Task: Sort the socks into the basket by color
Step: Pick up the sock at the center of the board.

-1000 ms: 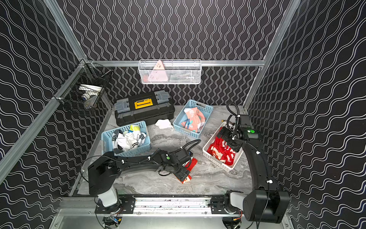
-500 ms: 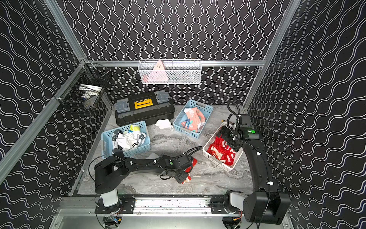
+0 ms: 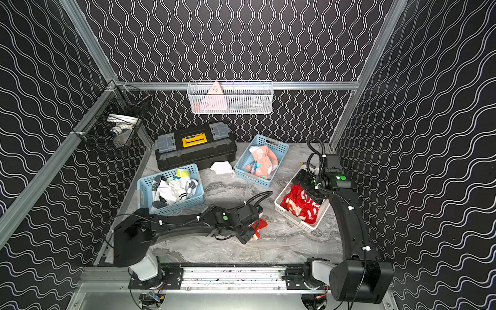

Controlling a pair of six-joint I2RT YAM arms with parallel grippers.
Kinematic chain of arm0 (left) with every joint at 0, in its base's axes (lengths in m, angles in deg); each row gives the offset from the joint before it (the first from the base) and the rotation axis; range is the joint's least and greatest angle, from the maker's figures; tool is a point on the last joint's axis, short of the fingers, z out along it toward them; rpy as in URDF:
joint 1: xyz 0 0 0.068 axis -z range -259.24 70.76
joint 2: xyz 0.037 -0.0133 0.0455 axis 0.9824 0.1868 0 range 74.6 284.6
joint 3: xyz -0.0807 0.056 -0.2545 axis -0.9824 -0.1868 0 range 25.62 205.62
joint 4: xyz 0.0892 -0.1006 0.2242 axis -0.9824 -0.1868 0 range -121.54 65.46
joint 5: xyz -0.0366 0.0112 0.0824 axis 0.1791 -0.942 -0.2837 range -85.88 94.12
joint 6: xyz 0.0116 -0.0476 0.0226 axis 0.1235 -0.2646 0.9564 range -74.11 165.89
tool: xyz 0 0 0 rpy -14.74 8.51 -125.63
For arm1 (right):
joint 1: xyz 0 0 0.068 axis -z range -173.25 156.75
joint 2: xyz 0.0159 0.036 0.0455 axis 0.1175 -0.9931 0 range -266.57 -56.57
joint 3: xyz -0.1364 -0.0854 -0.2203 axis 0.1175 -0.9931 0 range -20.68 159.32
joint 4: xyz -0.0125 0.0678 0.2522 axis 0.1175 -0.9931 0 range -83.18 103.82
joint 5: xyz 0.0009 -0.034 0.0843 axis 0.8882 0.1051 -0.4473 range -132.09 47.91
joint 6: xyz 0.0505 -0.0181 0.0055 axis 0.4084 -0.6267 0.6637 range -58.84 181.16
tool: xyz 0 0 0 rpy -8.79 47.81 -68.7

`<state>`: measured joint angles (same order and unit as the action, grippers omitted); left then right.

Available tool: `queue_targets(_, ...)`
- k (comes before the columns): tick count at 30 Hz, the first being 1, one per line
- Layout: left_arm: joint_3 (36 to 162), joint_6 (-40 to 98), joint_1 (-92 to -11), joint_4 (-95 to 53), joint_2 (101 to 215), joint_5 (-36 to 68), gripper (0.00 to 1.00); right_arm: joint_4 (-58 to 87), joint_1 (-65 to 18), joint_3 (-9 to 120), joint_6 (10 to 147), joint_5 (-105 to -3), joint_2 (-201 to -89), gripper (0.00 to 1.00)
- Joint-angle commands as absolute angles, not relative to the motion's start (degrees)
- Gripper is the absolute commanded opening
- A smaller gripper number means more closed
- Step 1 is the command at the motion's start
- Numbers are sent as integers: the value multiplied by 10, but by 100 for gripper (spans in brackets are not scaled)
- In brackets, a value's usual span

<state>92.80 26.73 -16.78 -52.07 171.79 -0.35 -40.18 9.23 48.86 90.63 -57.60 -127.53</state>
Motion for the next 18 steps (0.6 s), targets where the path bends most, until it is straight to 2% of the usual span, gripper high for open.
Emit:
queue_targets(1,951,281,-172,-541,1691,-15,1,-411,87,490,907,-598,-1275,97)
queue_targets(8,983,271,-203,-538,1633,5,0,-423,52,502,900,-652,-1286,96)
queue_targets(18,1033,266,-240,-498,1609,28,0,-358,-79,527,937,-780,-1322,94)
